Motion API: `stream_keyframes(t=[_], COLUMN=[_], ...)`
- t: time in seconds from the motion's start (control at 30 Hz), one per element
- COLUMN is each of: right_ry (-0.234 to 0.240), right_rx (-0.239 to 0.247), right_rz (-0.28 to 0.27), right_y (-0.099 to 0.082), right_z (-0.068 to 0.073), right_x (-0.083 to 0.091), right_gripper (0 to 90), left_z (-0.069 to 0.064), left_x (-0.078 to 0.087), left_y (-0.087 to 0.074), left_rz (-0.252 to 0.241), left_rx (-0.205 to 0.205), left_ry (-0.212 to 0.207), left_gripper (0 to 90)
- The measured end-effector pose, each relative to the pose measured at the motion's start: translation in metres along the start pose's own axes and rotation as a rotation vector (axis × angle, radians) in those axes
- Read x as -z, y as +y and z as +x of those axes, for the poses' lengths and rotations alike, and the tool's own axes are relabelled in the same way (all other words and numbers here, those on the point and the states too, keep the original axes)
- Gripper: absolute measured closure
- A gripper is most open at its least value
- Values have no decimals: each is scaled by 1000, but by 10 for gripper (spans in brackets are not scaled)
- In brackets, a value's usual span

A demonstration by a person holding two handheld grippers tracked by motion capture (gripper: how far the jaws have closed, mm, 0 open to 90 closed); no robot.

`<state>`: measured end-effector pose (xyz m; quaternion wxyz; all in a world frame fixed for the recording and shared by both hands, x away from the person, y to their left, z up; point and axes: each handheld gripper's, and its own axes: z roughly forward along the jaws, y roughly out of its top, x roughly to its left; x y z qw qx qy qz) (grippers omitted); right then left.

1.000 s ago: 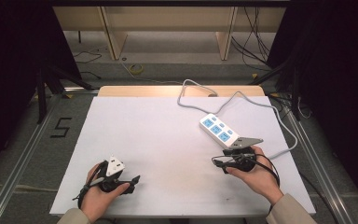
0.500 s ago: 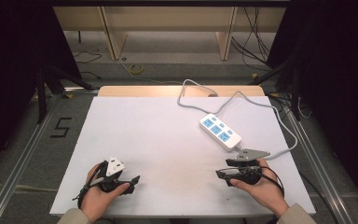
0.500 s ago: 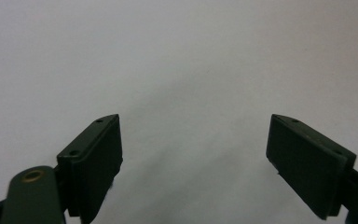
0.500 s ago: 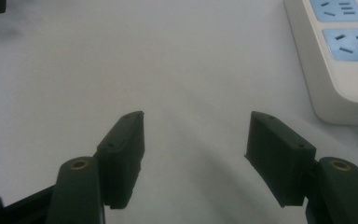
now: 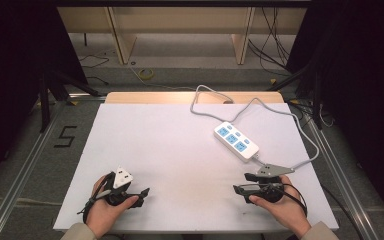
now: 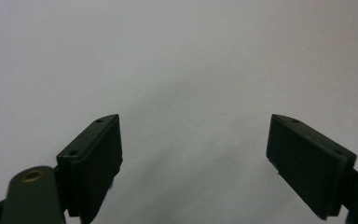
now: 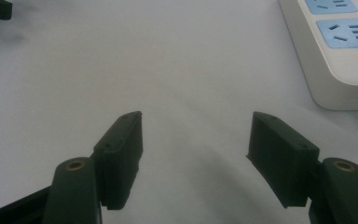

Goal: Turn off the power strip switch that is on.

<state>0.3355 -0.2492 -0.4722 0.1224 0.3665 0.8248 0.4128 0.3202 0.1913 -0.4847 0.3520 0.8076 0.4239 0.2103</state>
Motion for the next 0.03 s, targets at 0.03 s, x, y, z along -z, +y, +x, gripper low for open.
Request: stream_keyframes(t=[0.03], right_ry=[0], right_rx=[1], right_rz=[0], right_y=[0], right_z=[0], right_x=[0], right_gripper=[358], left_z=[0], left_x=[0], left_y=[0], left_rz=[0], left_rx=[0], left_ry=[0], left_gripper=[180])
